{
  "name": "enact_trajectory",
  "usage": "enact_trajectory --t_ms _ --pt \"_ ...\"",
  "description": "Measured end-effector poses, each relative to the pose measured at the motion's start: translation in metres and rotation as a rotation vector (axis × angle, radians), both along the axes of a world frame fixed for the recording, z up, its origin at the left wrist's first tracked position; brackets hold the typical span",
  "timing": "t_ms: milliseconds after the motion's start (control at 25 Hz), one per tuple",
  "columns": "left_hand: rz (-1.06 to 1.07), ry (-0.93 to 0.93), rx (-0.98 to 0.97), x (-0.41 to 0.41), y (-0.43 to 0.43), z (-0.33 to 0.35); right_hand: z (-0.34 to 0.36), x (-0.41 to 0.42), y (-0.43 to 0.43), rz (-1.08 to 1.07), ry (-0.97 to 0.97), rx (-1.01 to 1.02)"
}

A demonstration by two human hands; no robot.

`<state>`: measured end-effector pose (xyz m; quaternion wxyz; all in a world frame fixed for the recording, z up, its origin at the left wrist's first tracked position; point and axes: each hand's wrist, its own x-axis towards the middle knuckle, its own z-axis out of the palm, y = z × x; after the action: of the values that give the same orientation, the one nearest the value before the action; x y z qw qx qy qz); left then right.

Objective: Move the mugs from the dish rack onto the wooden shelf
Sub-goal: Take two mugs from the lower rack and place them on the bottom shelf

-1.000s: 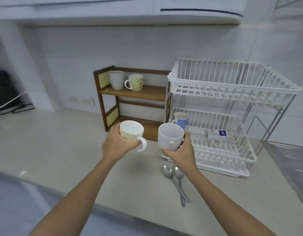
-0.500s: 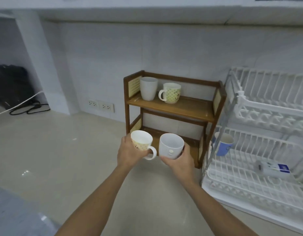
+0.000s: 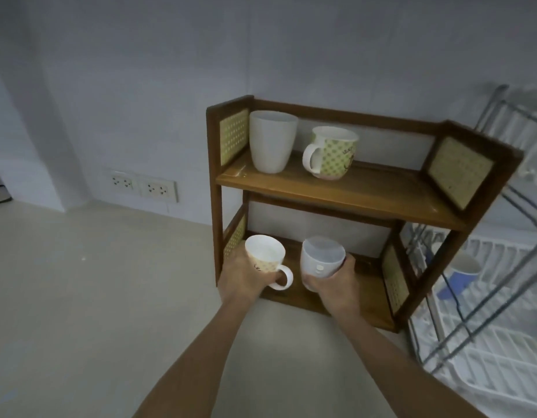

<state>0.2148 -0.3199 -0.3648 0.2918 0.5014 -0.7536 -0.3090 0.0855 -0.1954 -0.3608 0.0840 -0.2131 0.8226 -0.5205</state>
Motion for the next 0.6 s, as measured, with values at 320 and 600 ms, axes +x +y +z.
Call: enact_trajectory --t_ms 320,600 --pt "0.001 0.097 0.035 -0.024 -0.039 -0.03 -0.027 -0.011 -0.039 -0.009 -0.008 0.005" --pt "-0.02 0.121 0.051 -0.034 -0.048 -0.04 -0.032 -0.013 -0.051 -0.059 -0.009 0.007"
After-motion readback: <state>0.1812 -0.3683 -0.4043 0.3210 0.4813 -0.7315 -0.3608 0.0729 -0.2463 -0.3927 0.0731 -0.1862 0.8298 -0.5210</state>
